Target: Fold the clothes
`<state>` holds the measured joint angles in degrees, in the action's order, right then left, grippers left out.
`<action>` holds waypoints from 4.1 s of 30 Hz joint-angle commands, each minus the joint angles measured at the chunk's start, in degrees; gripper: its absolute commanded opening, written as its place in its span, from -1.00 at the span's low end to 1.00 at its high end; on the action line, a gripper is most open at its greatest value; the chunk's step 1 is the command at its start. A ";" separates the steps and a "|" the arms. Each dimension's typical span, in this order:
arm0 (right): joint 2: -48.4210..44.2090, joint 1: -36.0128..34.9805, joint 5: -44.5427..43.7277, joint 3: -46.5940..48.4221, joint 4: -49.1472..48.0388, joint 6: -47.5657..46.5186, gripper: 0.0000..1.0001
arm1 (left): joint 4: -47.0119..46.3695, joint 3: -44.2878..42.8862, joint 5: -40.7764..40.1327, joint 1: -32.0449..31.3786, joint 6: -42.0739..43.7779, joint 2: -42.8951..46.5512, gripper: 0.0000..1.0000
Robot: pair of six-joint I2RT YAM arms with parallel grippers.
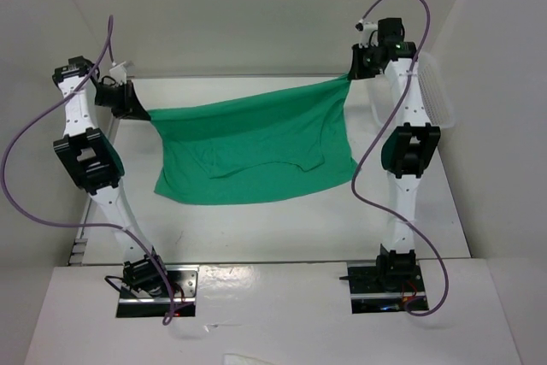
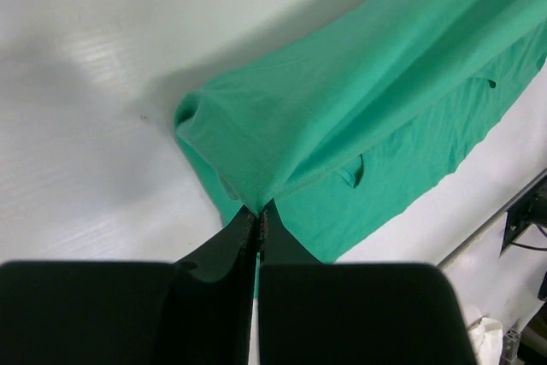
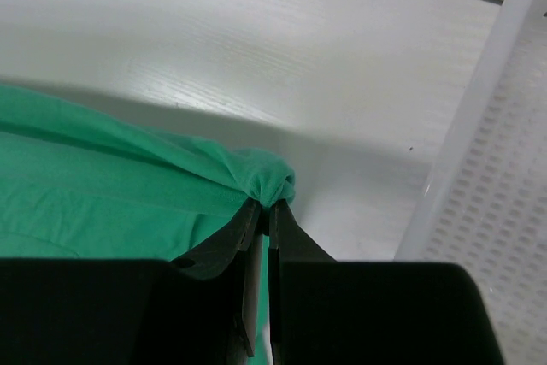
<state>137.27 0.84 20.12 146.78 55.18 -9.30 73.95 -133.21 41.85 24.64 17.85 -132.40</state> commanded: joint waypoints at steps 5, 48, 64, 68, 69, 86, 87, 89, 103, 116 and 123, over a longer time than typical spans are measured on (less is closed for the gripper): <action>-7.19 1.09 -1.49 -3.07 7.64 -4.23 -1.00 | 0.40 10.93 -3.88 0.58 2.90 8.21 -1.00; -30.21 -8.84 -16.59 -49.13 19.35 -18.56 -1.00 | 0.40 46.11 -32.17 2.16 15.64 29.65 -1.00; -33.03 -8.84 -18.89 -56.24 19.35 -22.08 -1.00 | 0.40 54.97 -38.49 2.16 22.23 36.42 -1.00; -33.56 -9.98 -19.42 -58.71 19.35 -23.30 -1.00 | 0.40 57.61 -40.34 2.16 24.51 38.70 -1.00; -33.56 -9.98 -19.42 -59.67 19.35 -23.31 -1.00 | 0.40 57.62 -41.05 2.16 24.52 39.23 -1.00; -31.28 -12.17 -25.38 -67.24 19.35 -24.89 -0.18 | 0.40 72.29 -52.56 1.64 26.71 39.76 -0.05; -31.28 -12.18 -25.39 -67.76 19.35 -24.89 -0.09 | 0.40 72.30 -53.26 1.64 26.71 39.76 0.04; -31.28 -12.71 -26.01 -67.77 19.35 -24.89 0.06 | 0.40 72.30 -53.27 1.64 26.71 39.76 0.06; -29.36 -15.61 -16.46 -48.91 18.83 -21.64 0.72 | 0.40 49.47 -32.12 1.11 21.98 32.83 0.08; -20.29 -15.08 -5.54 -40.17 12.76 -14.17 0.74 | -8.64 52.25 -21.27 -8.38 14.76 26.75 0.11; -19.76 -15.08 -4.47 -40.17 13.28 -14.17 0.74 | -13.29 55.24 -22.42 -9.17 14.67 25.09 0.14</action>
<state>118.13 -14.59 13.78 104.25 69.45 -24.23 63.75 -79.11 18.26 15.07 32.69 -107.18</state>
